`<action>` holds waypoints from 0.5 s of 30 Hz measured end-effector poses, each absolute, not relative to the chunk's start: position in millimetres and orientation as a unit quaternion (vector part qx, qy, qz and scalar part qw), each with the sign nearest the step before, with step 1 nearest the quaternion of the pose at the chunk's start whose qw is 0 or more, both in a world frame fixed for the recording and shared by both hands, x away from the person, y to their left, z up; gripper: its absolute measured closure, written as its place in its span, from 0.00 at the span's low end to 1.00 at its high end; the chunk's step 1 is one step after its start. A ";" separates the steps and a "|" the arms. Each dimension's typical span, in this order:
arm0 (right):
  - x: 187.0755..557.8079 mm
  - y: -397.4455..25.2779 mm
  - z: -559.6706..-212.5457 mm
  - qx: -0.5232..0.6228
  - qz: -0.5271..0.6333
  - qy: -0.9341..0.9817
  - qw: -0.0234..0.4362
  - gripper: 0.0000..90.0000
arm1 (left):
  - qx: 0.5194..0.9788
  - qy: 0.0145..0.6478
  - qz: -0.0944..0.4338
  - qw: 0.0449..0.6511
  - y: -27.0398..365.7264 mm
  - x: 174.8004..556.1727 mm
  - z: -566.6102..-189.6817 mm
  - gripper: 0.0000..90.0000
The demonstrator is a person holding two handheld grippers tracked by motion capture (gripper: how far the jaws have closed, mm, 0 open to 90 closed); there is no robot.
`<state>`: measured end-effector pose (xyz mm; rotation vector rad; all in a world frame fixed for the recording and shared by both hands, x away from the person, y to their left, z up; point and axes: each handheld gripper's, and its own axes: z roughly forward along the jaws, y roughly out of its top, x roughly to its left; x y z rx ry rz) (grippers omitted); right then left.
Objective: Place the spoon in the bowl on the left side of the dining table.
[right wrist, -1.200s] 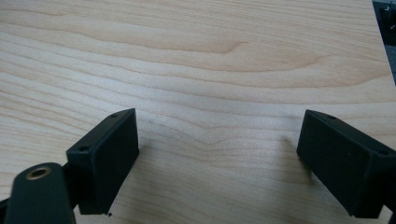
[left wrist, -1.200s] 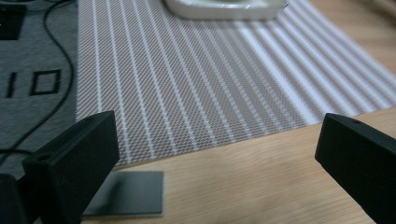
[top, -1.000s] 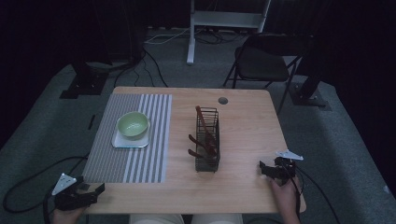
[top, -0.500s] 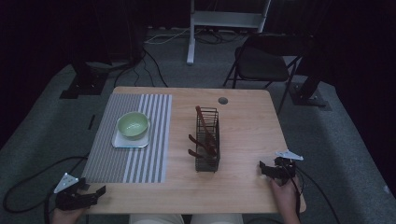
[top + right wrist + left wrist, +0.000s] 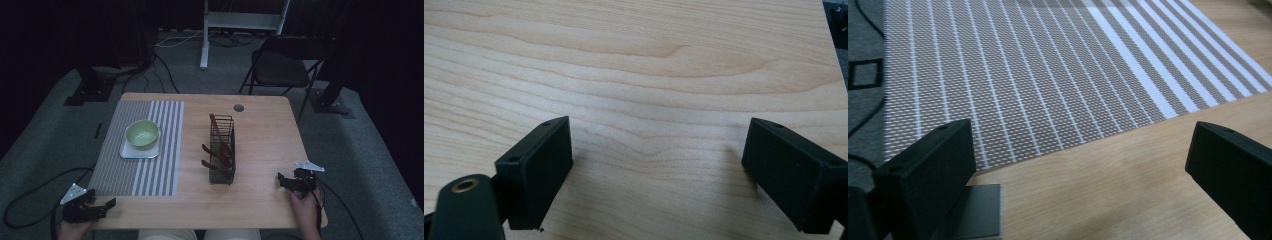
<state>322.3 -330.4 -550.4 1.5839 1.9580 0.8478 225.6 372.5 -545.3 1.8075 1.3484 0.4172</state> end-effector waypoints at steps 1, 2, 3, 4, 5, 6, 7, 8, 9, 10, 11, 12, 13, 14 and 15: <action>322.3 -330.4 -550.4 0.579 0.310 0.715 0.240 0.13 | 0.717 0.535 0.166 0.414 372.5 225.7 -544.5 0.00; 322.3 -330.4 -550.4 0.579 0.310 0.715 0.240 0.13 | 0.716 0.533 0.164 0.420 372.4 225.9 -543.5 0.00; 322.3 -330.4 -550.4 0.579 0.310 0.715 0.240 0.13 | 0.713 0.534 0.166 0.423 372.0 226.3 -542.4 0.00; 322.3 -330.4 -550.4 0.579 0.310 0.715 0.240 0.13 | 0.714 0.532 0.164 0.425 371.0 226.9 -541.5 0.00; 322.3 -330.4 -550.4 0.579 0.310 0.715 0.240 0.13 | 0.715 0.530 0.164 0.426 369.8 227.5 -540.8 0.00; 322.3 -330.4 -550.4 0.579 0.310 0.715 0.240 0.13 | 0.716 0.529 0.165 0.424 368.3 228.0 -540.2 0.00; 322.3 -330.4 -550.4 0.579 0.310 0.715 0.240 0.13 | 0.718 0.526 0.162 0.426 366.6 228.4 -539.8 0.00; 322.3 -330.4 -550.4 0.579 0.310 0.715 0.240 0.13 | 0.718 0.526 0.165 0.425 364.7 228.6 -539.3 0.00; 322.3 -330.4 -550.4 0.579 0.310 0.715 0.240 0.13 | 0.722 0.523 0.166 0.422 363.1 228.8 -538.8 0.00; 322.3 -330.4 -550.4 0.579 0.310 0.715 0.240 0.13 | 0.722 0.522 0.164 0.423 361.7 229.1 -538.4 0.00; 322.3 -330.4 -550.4 0.579 0.310 0.715 0.240 0.13 | 0.722 0.523 0.166 0.421 360.4 229.4 -538.0 0.00; 322.3 -330.4 -550.4 0.579 0.310 0.715 0.240 0.13 | 0.725 0.520 0.165 0.421 359.6 229.7 -537.6 0.00; 322.3 -330.4 -550.4 0.579 0.310 0.715 0.240 0.13 | 0.724 0.520 0.167 0.421 358.9 229.7 -537.0 0.00; 322.3 -330.4 -550.4 0.579 0.310 0.715 0.240 0.13 | 0.723 0.521 0.170 0.421 358.4 229.8 -536.4 0.00; 322.3 -330.4 -550.4 0.579 0.310 0.715 0.240 0.13 | 0.723 0.520 0.168 0.424 358.1 230.0 -535.7 0.00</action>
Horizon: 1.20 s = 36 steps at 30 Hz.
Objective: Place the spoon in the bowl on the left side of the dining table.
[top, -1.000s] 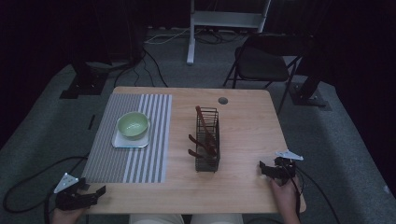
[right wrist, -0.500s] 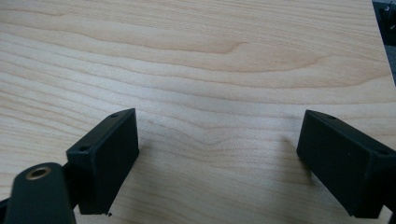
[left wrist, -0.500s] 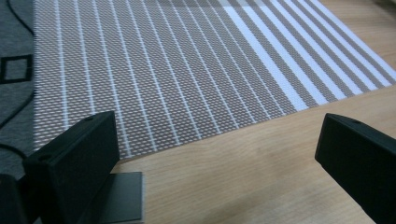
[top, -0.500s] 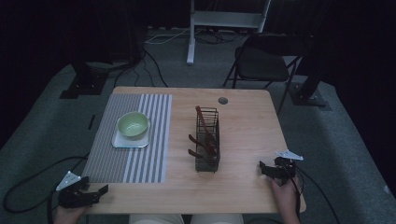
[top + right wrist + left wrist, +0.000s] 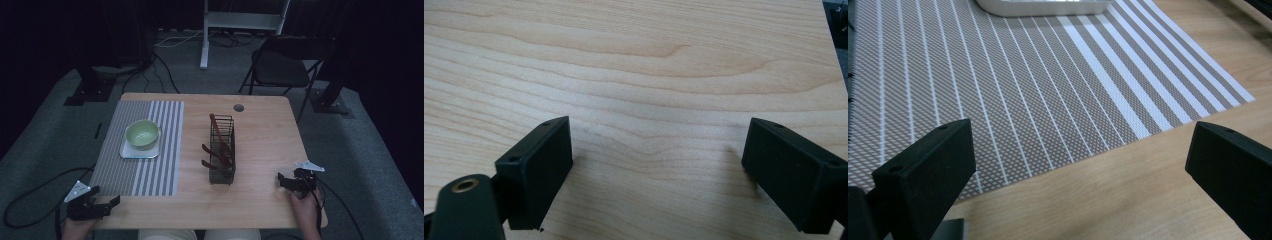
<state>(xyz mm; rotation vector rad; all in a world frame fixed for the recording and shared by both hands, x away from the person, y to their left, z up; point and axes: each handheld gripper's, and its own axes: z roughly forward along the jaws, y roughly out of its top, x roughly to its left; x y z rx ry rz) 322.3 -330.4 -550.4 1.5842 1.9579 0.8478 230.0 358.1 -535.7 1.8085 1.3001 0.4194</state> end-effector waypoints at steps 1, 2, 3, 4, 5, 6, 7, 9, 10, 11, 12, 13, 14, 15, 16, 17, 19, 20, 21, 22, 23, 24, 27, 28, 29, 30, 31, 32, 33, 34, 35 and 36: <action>322.3 -330.4 -550.4 0.579 0.310 0.715 0.240 0.13 | 0.721 0.520 0.170 0.424 357.7 230.0 -534.9 0.00; 322.3 -330.4 -550.4 0.579 0.310 0.715 0.240 0.13 | 0.721 0.519 0.169 0.427 357.2 230.3 -534.3 0.00; 322.3 -330.4 -550.4 0.579 0.310 0.715 0.240 0.13 | 0.722 0.517 0.168 0.428 356.5 230.5 -533.8 0.00; 322.3 -330.4 -550.4 0.579 0.310 0.715 0.240 0.13 | 0.722 0.517 0.168 0.428 355.4 230.6 -533.3 0.00; 322.3 -330.4 -550.4 0.579 0.310 0.715 0.240 0.13 | 0.724 0.514 0.164 0.429 354.2 231.0 -532.8 0.00; 322.3 -330.5 -550.4 0.579 0.310 0.715 0.240 0.13 | 0.724 0.514 0.167 0.429 352.8 231.1 -532.3 0.00; 322.3 -330.4 -550.4 0.579 0.310 0.715 0.240 0.13 | 0.725 0.513 0.166 0.430 351.7 231.6 -531.5 0.00; 322.3 -330.4 -550.4 0.579 0.310 0.715 0.240 0.13 | 0.725 0.509 0.167 0.434 349.2 232.3 -529.8 0.00; 322.3 -330.4 -550.4 0.579 0.310 0.715 0.240 0.13 | 0.725 0.506 0.163 0.437 348.0 232.7 -528.6 0.00; 322.3 -330.4 -550.4 0.579 0.310 0.715 0.240 0.13 | 0.726 0.503 0.164 0.438 346.7 233.0 -527.3 0.00; 322.3 -330.4 -550.4 0.579 0.310 0.715 0.240 0.13 | 0.726 0.502 0.168 0.438 345.1 232.8 -525.9 0.00; 322.3 -330.4 -550.4 0.579 0.310 0.715 0.240 0.13 | 0.727 0.499 0.165 0.441 344.3 233.3 -524.9 0.00; 322.3 -330.4 -550.4 0.579 0.310 0.715 0.240 0.13 | 0.727 0.500 0.167 0.441 343.3 233.6 -524.1 0.00; 322.3 -330.4 -550.4 0.579 0.310 0.715 0.240 0.13 | 0.727 0.498 0.164 0.443 342.8 234.2 -523.4 0.00; 322.3 -330.5 -550.4 0.579 0.310 0.715 0.240 0.13 | 0.727 0.498 0.163 0.444 342.4 234.5 -523.1 0.00; 322.3 -330.5 -550.4 0.580 0.309 0.715 0.240 0.13 | 0.727 0.497 0.164 0.444 341.9 234.8 -522.8 0.00; 322.3 -330.5 -550.4 0.580 0.309 0.715 0.240 0.13 | 0.729 0.496 0.162 0.444 340.4 235.3 -522.2 0.00; 322.3 -330.5 -550.4 0.580 0.309 0.715 0.240 0.13 | 0.731 0.493 0.156 0.446 339.9 236.0 -521.7 0.00; 322.3 -330.5 -550.4 0.580 0.309 0.715 0.240 0.13 | 0.731 0.493 0.156 0.446 339.9 236.0 -521.7 0.00; 322.3 -330.5 -550.4 0.580 0.309 0.714 0.240 0.13 | 0.731 0.493 0.161 0.445 339.0 236.8 -520.2 0.00; 322.3 -330.6 -550.4 0.580 0.309 0.714 0.240 0.13 | 0.730 0.490 0.159 0.448 338.6 237.6 -519.1 0.00; 322.3 -330.6 -550.4 0.581 0.309 0.714 0.240 0.13 | 0.729 0.490 0.161 0.451 338.0 238.4 -517.4 0.00; 322.3 -330.6 -550.4 0.580 0.309 0.714 0.240 0.13 | 0.729 0.484 0.161 0.456 335.6 241.4 -514.2 0.00; 322.3 -330.6 -550.4 0.581 0.309 0.714 0.240 0.13 | 0.730 0.482 0.162 0.457 335.0 242.3 -513.4 0.00; 322.3 -330.6 -550.4 0.581 0.309 0.714 0.240 0.13 | 0.729 0.481 0.161 0.459 334.0 243.3 -512.3 0.00; 322.3 -330.6 -550.4 0.581 0.309 0.714 0.240 0.13 | 0.729 0.481 0.164 0.459 333.0 244.3 -511.2 0.00; 322.3 -330.6 -550.4 0.581 0.309 0.714 0.240 0.13 | 0.729 0.478 0.162 0.461 332.1 245.2 -509.9 0.00; 322.3 -330.6 -550.4 0.581 0.309 0.714 0.240 0.13 | 0.728 0.478 0.163 0.464 330.8 245.9 -508.8 0.00; 322.3 -330.6 -550.4 0.581 0.309 0.714 0.240 0.13 | 0.729 0.476 0.163 0.465 329.6 246.7 -507.6 0.00; 322.3 -330.6 -550.4 0.581 0.309 0.714 0.240 0.13 | 0.732 0.472 0.162 0.464 328.4 247.5 -506.4 0.00; 322.3 -330.6 -550.4 0.581 0.309 0.714 0.240 0.13 | 0.732 0.471 0.164 0.465 327.0 248.3 -505.2 0.00; 322.3 -330.6 -550.4 0.581 0.309 0.714 0.240 0.13 | 0.734 0.469 0.162 0.464 326.0 249.3 -503.9 0.00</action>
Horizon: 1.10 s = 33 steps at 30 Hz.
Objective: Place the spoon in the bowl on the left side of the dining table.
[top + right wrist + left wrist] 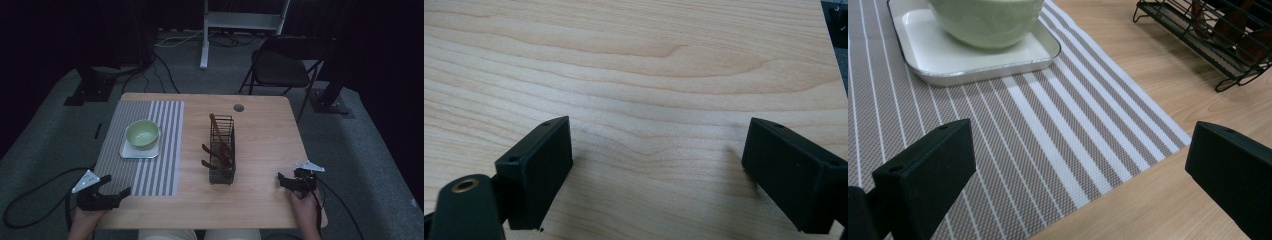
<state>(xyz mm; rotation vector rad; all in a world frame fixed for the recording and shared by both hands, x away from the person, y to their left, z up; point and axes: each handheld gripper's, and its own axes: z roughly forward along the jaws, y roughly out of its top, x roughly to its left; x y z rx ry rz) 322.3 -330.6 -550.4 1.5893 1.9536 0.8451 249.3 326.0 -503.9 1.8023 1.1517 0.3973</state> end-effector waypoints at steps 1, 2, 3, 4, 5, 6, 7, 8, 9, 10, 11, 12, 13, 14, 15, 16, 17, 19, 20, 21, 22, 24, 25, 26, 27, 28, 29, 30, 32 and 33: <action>322.3 -330.6 -550.4 0.581 0.309 0.714 0.240 0.13 | 0.735 0.467 0.162 0.464 324.7 250.4 -502.2 0.00; 322.3 -330.6 -550.4 0.581 0.309 0.714 0.240 0.13 | 0.735 0.467 0.164 0.464 323.9 250.9 -501.2 0.00; 322.3 -330.6 -550.4 0.581 0.309 0.714 0.240 0.13 | 0.736 0.464 0.162 0.465 323.1 251.6 -499.5 0.00; 322.3 -330.6 -550.4 0.581 0.309 0.714 0.240 0.14 | 0.736 0.463 0.165 0.465 322.0 252.0 -497.9 0.00; 322.3 -330.6 -550.4 0.581 0.309 0.714 0.240 0.13 | 0.736 0.462 0.166 0.466 321.2 252.7 -496.3 0.00; 322.3 -330.6 -550.4 0.581 0.309 0.714 0.240 0.13 | 0.737 0.460 0.165 0.466 320.7 253.4 -494.7 0.00; 322.3 -330.6 -550.4 0.581 0.309 0.714 0.240 0.13 | 0.737 0.460 0.168 0.466 319.9 254.2 -493.2 0.00; 322.3 -330.6 -550.4 0.581 0.309 0.714 0.240 0.13 | 0.738 0.458 0.166 0.467 319.3 255.2 -491.8 0.00; 322.3 -330.6 -550.4 0.581 0.309 0.714 0.240 0.13 | 0.737 0.457 0.166 0.469 318.4 256.3 -490.4 0.00; 322.3 -330.6 -550.4 0.581 0.309 0.714 0.240 0.13 | 0.738 0.455 0.166 0.470 316.8 257.7 -488.4 0.00; 322.3 -330.6 -550.4 0.581 0.309 0.714 0.240 0.13 | 0.739 0.452 0.166 0.471 315.2 258.8 -486.9 0.00; 322.3 -330.6 -550.4 0.581 0.309 0.714 0.240 0.13 | 0.740 0.451 0.169 0.470 313.8 259.6 -485.9 0.00; 322.3 -330.6 -550.4 0.581 0.309 0.714 0.240 0.13 | 0.742 0.448 0.167 0.471 312.0 261.0 -484.7 0.00; 322.3 -330.6 -550.4 0.581 0.309 0.714 0.240 0.13 | 0.744 0.445 0.166 0.470 310.0 262.3 -483.7 0.00; 322.3 -330.6 -550.4 0.581 0.309 0.714 0.240 0.13 | 0.744 0.445 0.169 0.470 307.9 263.4 -482.9 0.00; 322.3 -330.6 -550.4 0.581 0.309 0.714 0.240 0.13 | 0.745 0.442 0.165 0.471 306.2 264.9 -482.4 0.00; 322.3 -330.6 -550.4 0.581 0.309 0.714 0.240 0.13 | 0.746 0.441 0.168 0.469 303.6 266.2 -481.9 0.00; 322.3 -330.6 -550.4 0.581 0.309 0.714 0.240 0.13 | 0.750 0.437 0.163 0.469 300.4 268.6 -481.3 0.00; 322.3 -330.6 -550.4 0.581 0.309 0.714 0.240 0.13 | 0.751 0.436 0.164 0.467 298.8 269.7 -480.8 0.00; 322.3 -330.6 -550.4 0.581 0.309 0.714 0.240 0.13 | 0.754 0.433 0.161 0.467 297.6 270.6 -480.4 0.00; 322.3 -330.6 -550.4 0.581 0.309 0.714 0.240 0.13 | 0.755 0.433 0.161 0.466 295.7 271.5 -480.0 0.00; 322.3 -330.6 -550.4 0.581 0.309 0.714 0.240 0.13 | 0.758 0.430 0.159 0.464 292.3 274.3 -478.6 0.00; 322.3 -330.6 -550.4 0.581 0.309 0.714 0.240 0.13 | 0.758 0.429 0.162 0.464 291.1 275.3 -477.7 0.00; 322.3 -330.6 -550.4 0.581 0.309 0.714 0.240 0.13 | 0.758 0.429 0.161 0.465 290.2 276.2 -477.0 0.00; 322.3 -330.6 -550.4 0.581 0.309 0.714 0.240 0.13 | 0.758 0.426 0.159 0.467 289.3 277.4 -476.0 0.00; 322.3 -330.6 -550.4 0.581 0.309 0.714 0.240 0.13 | 0.757 0.426 0.161 0.468 288.1 278.1 -474.7 0.00; 322.3 -330.6 -550.4 0.581 0.309 0.714 0.240 0.13 | 0.757 0.424 0.160 0.471 286.9 279.2 -473.6 0.00; 322.3 -330.6 -550.4 0.581 0.309 0.714 0.240 0.13 | 0.756 0.423 0.160 0.473 285.6 280.1 -472.4 0.00; 322.3 -330.6 -550.4 0.581 0.309 0.714 0.240 0.14 | 0.757 0.419 0.159 0.476 283.4 282.1 -469.9 0.00; 322.3 -330.6 -550.4 0.581 0.309 0.714 0.240 0.13 | 0.756 0.419 0.162 0.477 282.0 282.9 -468.8 0.00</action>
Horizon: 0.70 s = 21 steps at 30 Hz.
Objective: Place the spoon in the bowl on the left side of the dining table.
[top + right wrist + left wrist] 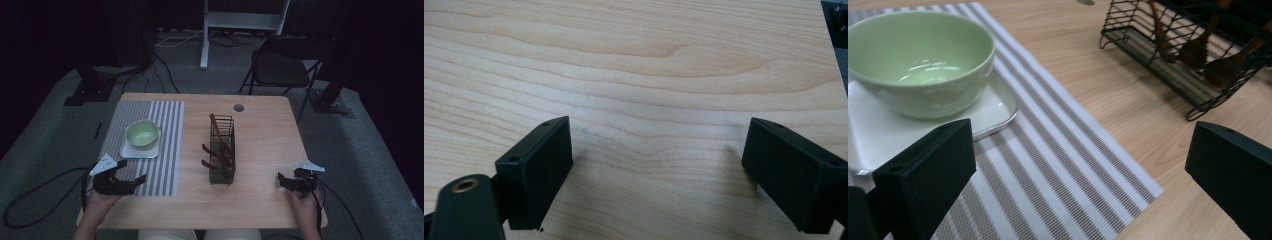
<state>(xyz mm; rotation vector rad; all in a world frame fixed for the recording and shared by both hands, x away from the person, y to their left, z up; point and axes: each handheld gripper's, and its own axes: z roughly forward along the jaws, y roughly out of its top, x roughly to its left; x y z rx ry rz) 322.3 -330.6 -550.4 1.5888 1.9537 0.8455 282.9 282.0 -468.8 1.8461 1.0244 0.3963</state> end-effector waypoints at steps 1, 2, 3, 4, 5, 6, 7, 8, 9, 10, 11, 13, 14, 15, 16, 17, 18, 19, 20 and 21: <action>322.3 -330.6 -550.4 0.581 0.309 0.714 0.240 0.14 | 0.756 0.417 0.160 0.478 280.7 284.1 -467.8 0.00; 322.3 -330.6 -550.4 0.581 0.309 0.714 0.240 0.13 | 0.757 0.415 0.158 0.480 279.3 285.1 -466.8 0.00; 322.3 -330.6 -550.4 0.581 0.309 0.714 0.240 0.13 | 0.758 0.414 0.160 0.478 277.6 286.1 -465.8 0.00; 322.3 -330.6 -550.4 0.581 0.309 0.714 0.240 0.14 | 0.760 0.411 0.157 0.479 275.8 287.5 -465.3 0.00; 322.3 -330.6 -550.4 0.581 0.309 0.714 0.240 0.13 | 0.760 0.411 0.159 0.478 273.9 288.5 -464.6 0.00; 322.3 -330.6 -550.4 0.581 0.309 0.714 0.240 0.13 | 0.762 0.409 0.159 0.477 272.3 289.7 -463.9 0.00; 322.3 -330.6 -550.4 0.581 0.309 0.714 0.240 0.13 | 0.763 0.407 0.155 0.477 270.8 291.1 -463.3 0.00; 322.3 -330.6 -550.4 0.581 0.309 0.714 0.240 0.13 | 0.763 0.406 0.159 0.476 269.3 292.0 -462.4 0.00; 322.3 -330.6 -550.4 0.581 0.309 0.714 0.240 0.13 | 0.764 0.404 0.157 0.478 268.0 293.5 -461.4 0.00; 322.3 -330.6 -550.4 0.581 0.309 0.714 0.240 0.13 | 0.765 0.402 0.156 0.479 266.5 294.7 -460.3 0.00; 322.3 -330.6 -550.4 0.581 0.309 0.714 0.240 0.13 | 0.764 0.401 0.159 0.479 264.6 295.7 -459.0 0.00; 322.3 -330.7 -550.4 0.580 0.309 0.714 0.240 0.13 | 0.765 0.395 0.158 0.484 261.2 298.1 -455.9 0.01; 322.3 -330.7 -550.4 0.580 0.309 0.714 0.240 0.13 | 0.766 0.393 0.157 0.484 259.8 299.0 -454.9 0.01; 322.3 -330.7 -550.4 0.580 0.309 0.714 0.240 0.13 | 0.768 0.391 0.154 0.484 258.2 300.6 -453.6 0.01; 322.3 -330.7 -550.4 0.580 0.309 0.714 0.240 0.13 | 0.768 0.391 0.160 0.481 256.1 301.5 -452.4 0.01; 322.3 -330.7 -550.4 0.580 0.309 0.714 0.240 0.13 | 0.771 0.387 0.157 0.481 254.1 303.1 -451.0 0.01; 322.3 -330.7 -550.4 0.580 0.309 0.714 0.240 0.13 | 0.770 0.387 0.159 0.482 252.5 304.2 -450.1 0.01; 322.3 -330.8 -550.5 0.580 0.309 0.714 0.241 0.13 | 0.771 0.386 0.160 0.481 251.0 305.1 -449.1 0.01; 322.3 -330.7 -550.5 0.580 0.309 0.714 0.241 0.13 | 0.772 0.384 0.158 0.482 250.3 306.2 -448.6 0.01; 322.3 -330.8 -550.5 0.580 0.309 0.714 0.241 0.13 | 0.770 0.385 0.160 0.483 248.6 307.3 -447.9 0.01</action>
